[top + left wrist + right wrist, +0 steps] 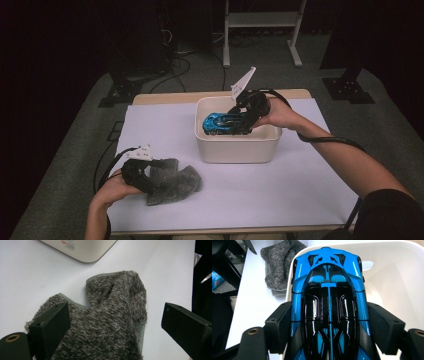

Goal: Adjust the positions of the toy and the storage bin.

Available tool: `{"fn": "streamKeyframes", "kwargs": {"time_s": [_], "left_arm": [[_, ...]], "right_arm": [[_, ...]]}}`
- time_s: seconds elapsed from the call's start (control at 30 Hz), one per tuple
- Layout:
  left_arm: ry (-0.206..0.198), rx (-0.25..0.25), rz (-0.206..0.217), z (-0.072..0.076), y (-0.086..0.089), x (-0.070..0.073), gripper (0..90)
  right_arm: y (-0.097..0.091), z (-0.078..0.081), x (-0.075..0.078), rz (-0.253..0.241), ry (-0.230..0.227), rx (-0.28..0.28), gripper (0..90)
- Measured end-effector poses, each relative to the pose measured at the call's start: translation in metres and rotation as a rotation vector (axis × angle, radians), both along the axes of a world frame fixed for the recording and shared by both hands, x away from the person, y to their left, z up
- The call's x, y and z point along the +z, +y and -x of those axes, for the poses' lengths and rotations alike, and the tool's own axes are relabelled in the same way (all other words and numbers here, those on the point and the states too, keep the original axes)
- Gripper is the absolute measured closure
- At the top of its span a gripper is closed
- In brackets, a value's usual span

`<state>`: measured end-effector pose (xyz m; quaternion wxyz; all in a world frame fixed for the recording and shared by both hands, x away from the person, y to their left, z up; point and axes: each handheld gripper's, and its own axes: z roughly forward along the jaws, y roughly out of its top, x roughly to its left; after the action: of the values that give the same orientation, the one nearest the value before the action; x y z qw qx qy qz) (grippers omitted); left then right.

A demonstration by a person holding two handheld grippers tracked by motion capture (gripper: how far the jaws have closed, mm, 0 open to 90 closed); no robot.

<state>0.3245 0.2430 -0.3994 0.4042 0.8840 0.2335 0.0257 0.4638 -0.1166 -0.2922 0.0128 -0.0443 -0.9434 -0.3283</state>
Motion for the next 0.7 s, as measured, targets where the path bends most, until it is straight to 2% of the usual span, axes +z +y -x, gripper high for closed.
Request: {"fn": "streamKeyframes", "kwargs": {"time_s": [0.23,0.7], "left_arm": [[-0.002,-0.003,0.002,0.0,0.001,0.001,7.4],[-0.008,-0.005,0.012,0.002,0.0,0.003,7.3]], "right_arm": [[0.004,-0.007,-0.013,0.021,0.01,-0.004,25.3],[0.011,-0.013,-0.025,0.045,0.019,-0.006,25.3]]}}
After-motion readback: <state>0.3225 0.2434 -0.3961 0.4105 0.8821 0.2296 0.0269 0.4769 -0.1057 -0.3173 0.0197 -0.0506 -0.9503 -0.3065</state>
